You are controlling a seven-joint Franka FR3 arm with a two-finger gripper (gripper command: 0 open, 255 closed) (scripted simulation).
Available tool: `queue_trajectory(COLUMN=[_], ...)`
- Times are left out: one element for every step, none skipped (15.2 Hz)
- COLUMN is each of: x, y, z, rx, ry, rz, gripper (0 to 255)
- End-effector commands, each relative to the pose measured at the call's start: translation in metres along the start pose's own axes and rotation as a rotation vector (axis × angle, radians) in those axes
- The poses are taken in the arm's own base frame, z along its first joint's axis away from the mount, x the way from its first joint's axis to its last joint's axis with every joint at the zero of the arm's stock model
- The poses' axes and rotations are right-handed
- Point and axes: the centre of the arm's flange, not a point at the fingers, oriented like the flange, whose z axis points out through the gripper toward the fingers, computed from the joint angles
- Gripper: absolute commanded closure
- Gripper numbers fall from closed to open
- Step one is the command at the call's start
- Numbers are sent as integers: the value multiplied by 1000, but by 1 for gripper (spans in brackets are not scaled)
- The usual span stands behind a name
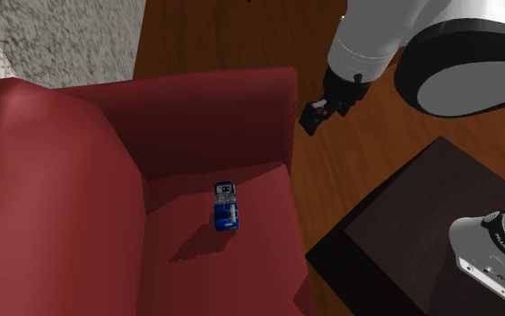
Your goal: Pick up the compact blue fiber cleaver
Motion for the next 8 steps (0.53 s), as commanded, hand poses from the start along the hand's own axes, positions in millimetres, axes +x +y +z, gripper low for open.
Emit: queue_trajectory(x=[7,11,14,18,22,26,30,33], y=[-21,-30,-40,-49,-59,-68,-77,-87], z=[17,25,33,42,50,58,67,75], rx=[4,5,6,7,8,9,10,11], ry=[-2,-3,-4,-5,-6,-7,-8,-9], rz=[-2,-2,-3,-4,-5,-6,-7,-8], gripper=[0,0,0,0,0,0,0,0])
